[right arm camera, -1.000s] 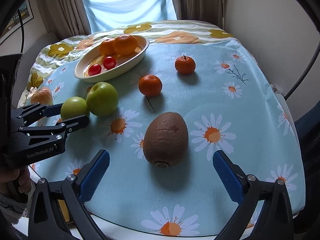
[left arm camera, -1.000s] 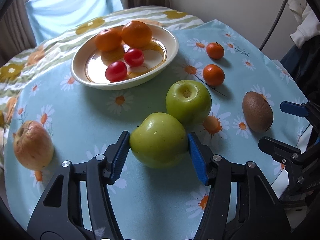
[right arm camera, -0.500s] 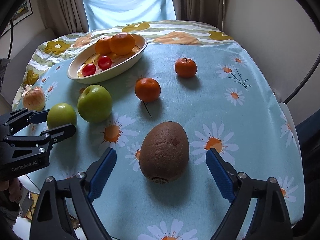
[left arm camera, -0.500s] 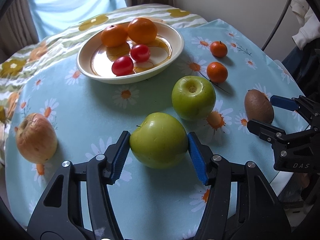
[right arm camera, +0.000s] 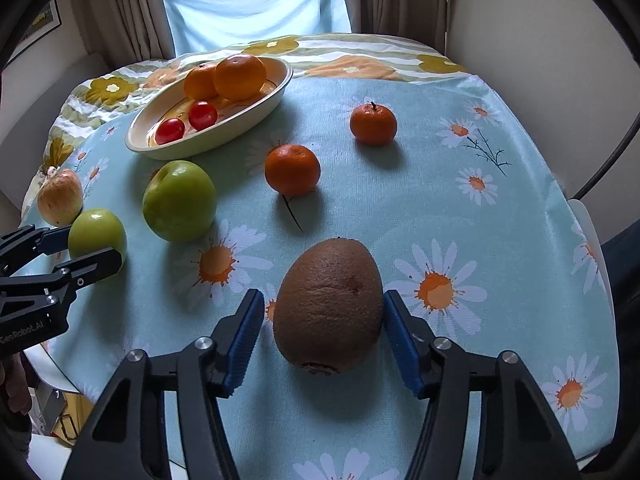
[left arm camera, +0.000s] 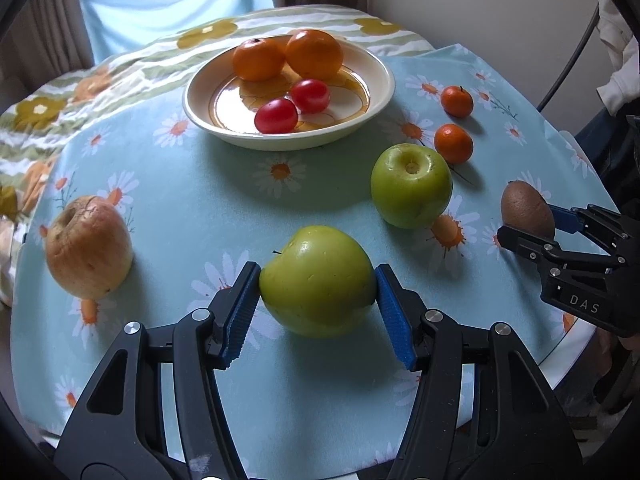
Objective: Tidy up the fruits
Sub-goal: 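Grasp the large green apple with the left tool while the right tool grasps the brown kiwi, then carry the green apple into the bowl and open the left tool while the right tool carries the kiwi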
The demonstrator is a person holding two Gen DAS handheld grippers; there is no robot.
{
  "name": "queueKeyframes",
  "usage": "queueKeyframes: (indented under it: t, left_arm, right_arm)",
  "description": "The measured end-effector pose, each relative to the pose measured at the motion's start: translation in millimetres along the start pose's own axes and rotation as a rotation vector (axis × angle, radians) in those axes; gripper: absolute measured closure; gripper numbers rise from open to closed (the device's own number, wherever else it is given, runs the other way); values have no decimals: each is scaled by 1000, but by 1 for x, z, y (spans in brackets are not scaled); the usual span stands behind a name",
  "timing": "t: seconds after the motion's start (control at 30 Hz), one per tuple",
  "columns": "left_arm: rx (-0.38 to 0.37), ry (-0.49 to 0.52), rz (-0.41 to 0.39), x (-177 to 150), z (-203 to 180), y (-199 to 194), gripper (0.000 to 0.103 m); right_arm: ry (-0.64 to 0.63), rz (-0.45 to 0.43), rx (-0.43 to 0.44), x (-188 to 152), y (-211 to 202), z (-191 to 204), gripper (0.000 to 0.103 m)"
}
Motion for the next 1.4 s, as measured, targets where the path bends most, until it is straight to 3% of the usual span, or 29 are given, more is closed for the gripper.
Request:
queueKeyframes:
  t: [0.2,0.43,0.93,1.13,1.4]
  left_arm:
    - [15,-24,-12,1,5,-12,40]
    - [41,-60,-39,12,15,-35,40]
    - [116,-125,-159,59,33,-104,40]
    - [114,-122,-194,84,42,-107,40]
    - [80,-97,-182,118,64,-79,40]
  right_arm:
    - [14,4,3,2,-3,-3,60]
    - [3,-9,21,11,-18,-1,60]
    - [-89,-79,100,68,-77,14,60]
    - [-113,-101,134,94,-81,28,60]
    - [-98,-106,148,122,-63,51,60]
Point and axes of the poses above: each gripper's, at about its wrist camera, not at the fingertips, and y roughly the way its jaws point, z to its left, x to its top, the point moved 10 cm from there along y, roughly the way its jaws point, and after that the axes turned 6 degrees about -z, right-handed, at the moved point
